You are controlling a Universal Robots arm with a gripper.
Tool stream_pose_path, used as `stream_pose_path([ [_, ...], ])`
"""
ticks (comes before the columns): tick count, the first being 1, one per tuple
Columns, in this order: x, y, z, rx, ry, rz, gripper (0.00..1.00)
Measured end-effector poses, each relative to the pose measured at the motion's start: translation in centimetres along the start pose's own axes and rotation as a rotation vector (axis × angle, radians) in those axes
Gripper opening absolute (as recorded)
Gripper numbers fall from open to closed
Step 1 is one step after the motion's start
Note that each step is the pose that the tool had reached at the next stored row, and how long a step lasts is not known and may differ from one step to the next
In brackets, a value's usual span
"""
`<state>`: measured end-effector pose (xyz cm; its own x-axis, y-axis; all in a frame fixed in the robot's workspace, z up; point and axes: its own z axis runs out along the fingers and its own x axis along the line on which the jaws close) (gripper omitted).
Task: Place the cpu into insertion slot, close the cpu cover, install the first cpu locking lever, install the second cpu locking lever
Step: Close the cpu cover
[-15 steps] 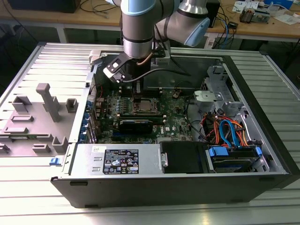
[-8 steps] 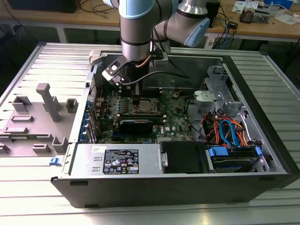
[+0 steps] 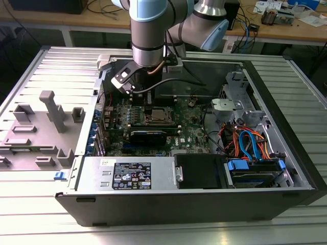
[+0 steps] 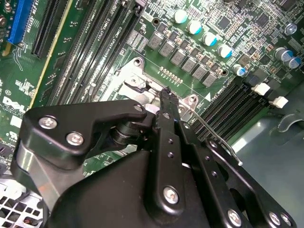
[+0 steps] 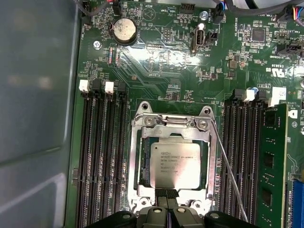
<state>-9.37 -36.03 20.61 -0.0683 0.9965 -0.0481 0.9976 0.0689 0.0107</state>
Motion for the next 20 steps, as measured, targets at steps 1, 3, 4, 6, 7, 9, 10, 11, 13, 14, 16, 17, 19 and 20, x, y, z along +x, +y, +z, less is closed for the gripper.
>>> stream_pose_path([
  [1,0.00,0.00,0.01,-0.0001,0.0019,0.000,0.11],
  [3,0.00,0.01,-0.06,-0.0005,0.0025,0.000,0.11],
  [4,0.00,0.01,-0.14,-0.0006,0.0025,0.000,0.11],
  [6,-0.01,-0.03,-0.32,-0.0003,0.0020,0.000,0.11],
  [7,-0.01,-0.05,-0.32,-0.0004,0.0021,0.000,0.11],
  [9,-0.07,-0.11,-0.33,-0.0002,0.0019,0.000,0.11],
  [10,-0.11,-0.12,-0.33,-0.0002,0.0019,0.000,0.11],
  [11,-0.19,-0.13,-0.31,-0.0003,0.0020,0.000,0.11],
  [13,-0.26,-0.13,-0.30,-0.0002,0.0018,0.000,0.11],
  [14,-0.28,-0.13,-0.27,-0.0003,0.0019,0.000,0.11],
  [16,-0.30,-0.13,-0.18,-0.0001,0.0015,0.000,0.11],
  [17,-0.30,-0.14,-0.11,-0.0001,0.0016,0.000,0.11],
  [19,-0.30,-0.14,0.07,0.0005,0.0008,0.000,0.11],
  [20,-0.30,-0.15,0.10,0.0004,0.0009,0.000,0.11],
])
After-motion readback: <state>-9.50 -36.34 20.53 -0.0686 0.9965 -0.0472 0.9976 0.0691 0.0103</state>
